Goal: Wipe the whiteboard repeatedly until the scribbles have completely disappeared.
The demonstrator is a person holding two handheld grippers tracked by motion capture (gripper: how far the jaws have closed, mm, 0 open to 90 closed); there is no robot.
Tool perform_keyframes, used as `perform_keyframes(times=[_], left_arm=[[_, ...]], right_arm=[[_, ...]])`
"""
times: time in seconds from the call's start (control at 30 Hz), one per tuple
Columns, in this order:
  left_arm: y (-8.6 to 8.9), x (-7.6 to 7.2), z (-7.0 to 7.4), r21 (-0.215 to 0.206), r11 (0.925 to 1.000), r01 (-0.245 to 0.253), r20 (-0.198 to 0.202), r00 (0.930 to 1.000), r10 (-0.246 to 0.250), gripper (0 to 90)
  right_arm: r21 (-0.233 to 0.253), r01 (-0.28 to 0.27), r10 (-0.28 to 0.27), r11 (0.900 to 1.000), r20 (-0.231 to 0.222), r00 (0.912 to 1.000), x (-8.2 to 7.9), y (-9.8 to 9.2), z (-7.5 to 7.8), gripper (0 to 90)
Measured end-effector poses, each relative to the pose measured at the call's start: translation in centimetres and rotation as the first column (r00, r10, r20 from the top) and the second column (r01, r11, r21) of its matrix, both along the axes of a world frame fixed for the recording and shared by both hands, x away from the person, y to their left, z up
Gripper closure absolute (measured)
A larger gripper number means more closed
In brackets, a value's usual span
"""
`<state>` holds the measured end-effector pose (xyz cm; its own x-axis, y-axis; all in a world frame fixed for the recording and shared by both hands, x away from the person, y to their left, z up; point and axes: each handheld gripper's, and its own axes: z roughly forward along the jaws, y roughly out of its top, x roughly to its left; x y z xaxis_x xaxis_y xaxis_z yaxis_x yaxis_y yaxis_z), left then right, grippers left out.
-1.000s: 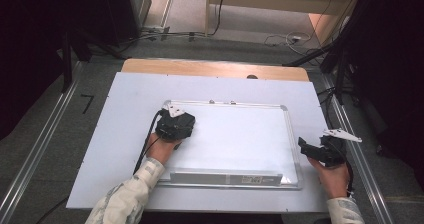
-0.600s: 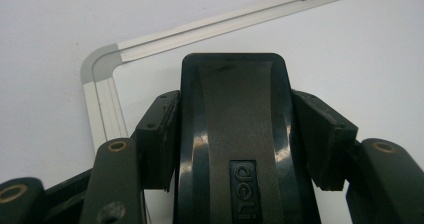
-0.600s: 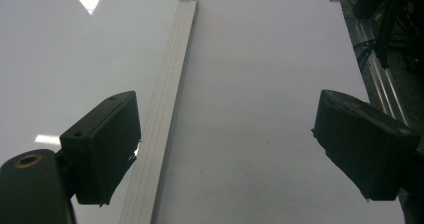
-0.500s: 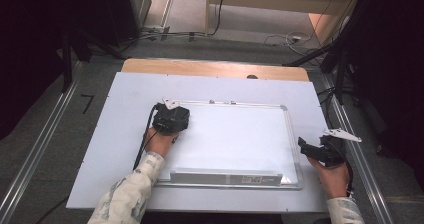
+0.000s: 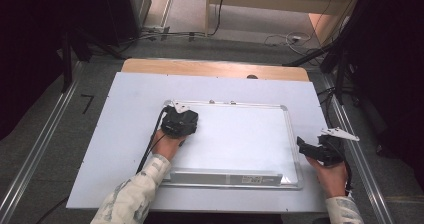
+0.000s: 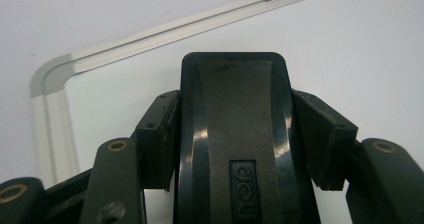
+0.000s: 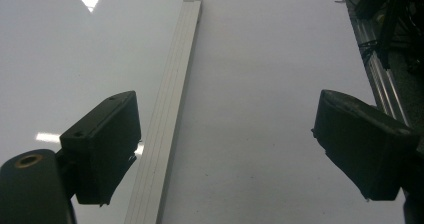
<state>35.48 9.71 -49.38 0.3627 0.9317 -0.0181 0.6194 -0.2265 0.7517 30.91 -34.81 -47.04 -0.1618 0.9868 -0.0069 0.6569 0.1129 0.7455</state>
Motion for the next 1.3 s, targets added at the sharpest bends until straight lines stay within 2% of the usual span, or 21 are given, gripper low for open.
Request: perform_keyframes(times=[0.13,0.3,0.5,0.73,0.97,1.07,1.2,1.3], left_arm=[[-0.9,0.0,0.0,0.006,0.9997,0.025,-0.003,0.9997,-0.025,40.9],[-1.0,0.5,0.0,0.011,0.9997,0.021,0.002,0.9998,-0.021,40.8],[0.3,1.6,0.0,0.003,0.9996,-0.03,0.009,0.9995,0.03,40.8],[1.9,1.9,0.0,0.009,0.9976,-0.069,-0.001,0.9976,0.069,40.8],[2.9,1.2,0.0,0.009,0.9951,-0.098,-0.005,0.9951,0.098,40.9],[3.0,0.5,0.0,0.01,0.9955,-0.094,-0.01,0.9955,0.094,40.9],[2.7,-0.8,0.0,0.016,0.9975,-0.069,-0.01,0.9975,0.069,40.9],[2.1,-2.0,0.0,0.019,0.9994,-0.03,-0.012,0.9995,0.03,40.9]], right_arm=[[0.002,-0.006,0.006,1.0,0.001,1.0,-0.1,0.1,0.0,10.3],[0.004,-0.007,0.007,1.0,0.004,1.0,-0.1,0.0,0.1,10.3],[0.008,0.001,-0.001,1.0,0.004,1.0,-0.3,-0.4,0.1,10.3],[0.011,0.006,-0.006,1.0,0.006,1.0,-0.4,-0.6,0.1,10.3],[0.008,0.009,-0.009,1.0,0.004,1.0,-0.4,-0.6,0.1,10.3],[0.008,0.009,-0.009,1.0,0.004,0.9999,-0.4,-0.6,0.1,10.3],[0.007,0.009,-0.009,1.0,0.002,1.0,-0.4,-0.5,0.0,10.3],[0.004,0.006,-0.006,1.0,0.003,1.0,-0.4,-0.4,0.0,10.3]])
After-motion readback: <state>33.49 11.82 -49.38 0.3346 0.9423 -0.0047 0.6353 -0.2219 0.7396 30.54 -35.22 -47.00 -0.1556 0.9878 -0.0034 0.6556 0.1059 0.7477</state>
